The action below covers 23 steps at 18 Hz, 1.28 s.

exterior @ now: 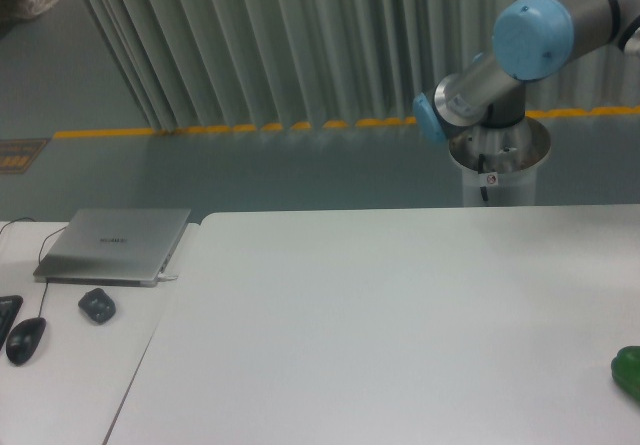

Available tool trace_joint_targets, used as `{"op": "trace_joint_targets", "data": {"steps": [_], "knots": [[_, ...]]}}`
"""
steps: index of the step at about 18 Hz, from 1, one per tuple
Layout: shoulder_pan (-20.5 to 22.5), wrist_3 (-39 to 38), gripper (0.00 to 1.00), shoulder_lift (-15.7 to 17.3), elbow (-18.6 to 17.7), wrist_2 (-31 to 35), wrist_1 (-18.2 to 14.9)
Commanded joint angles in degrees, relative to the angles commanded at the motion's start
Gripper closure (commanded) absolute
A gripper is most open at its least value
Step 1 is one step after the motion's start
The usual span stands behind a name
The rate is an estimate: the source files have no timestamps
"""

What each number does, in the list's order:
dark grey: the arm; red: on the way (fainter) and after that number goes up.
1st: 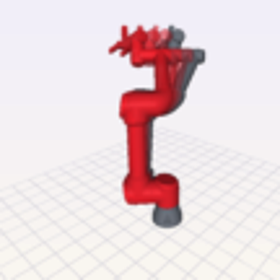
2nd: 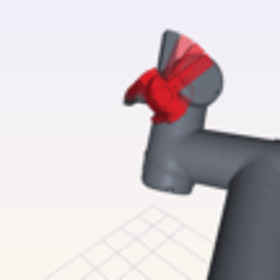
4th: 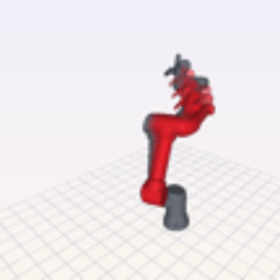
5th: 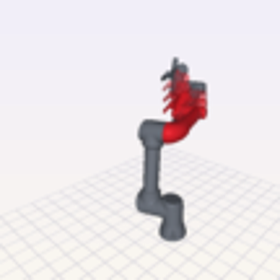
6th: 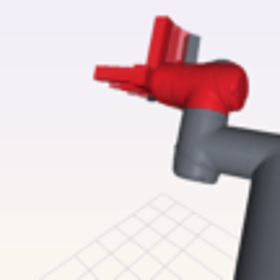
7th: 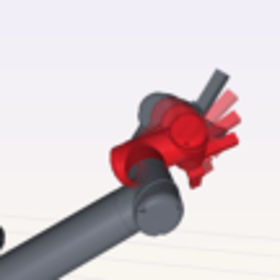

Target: Place the red pepper on the table

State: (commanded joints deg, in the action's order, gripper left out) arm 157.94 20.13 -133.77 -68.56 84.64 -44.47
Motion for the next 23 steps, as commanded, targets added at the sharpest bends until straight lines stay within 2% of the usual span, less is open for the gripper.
{"op": "trace_joint_targets", "data": {"steps": [7,8,10,13,14,15,21,22,23], "knots": [[0.0,0.1,0.0,-0.5,0.3,0.0,0.0],[0.0,0.1,0.04,-0.6,0.4,0.0,0.0],[0.0,0.0,0.27,-0.5,0.3,0.0,0.0],[0.0,-0.1,0.35,-0.4,0.2,-0.1,0.0],[0.0,-0.2,0.41,-0.4,0.1,-0.1,0.0],[0.0,-0.2,0.41,-0.4,0.2,-0.1,0.0],[0.1,0.0,0.41,0.2,-0.4,-1.1,-0.1],[0.1,0.1,0.38,0.2,-0.4,-1.2,0.0],[0.1,0.3,0.0,0.1,-0.4,-1.3,0.0]]}}
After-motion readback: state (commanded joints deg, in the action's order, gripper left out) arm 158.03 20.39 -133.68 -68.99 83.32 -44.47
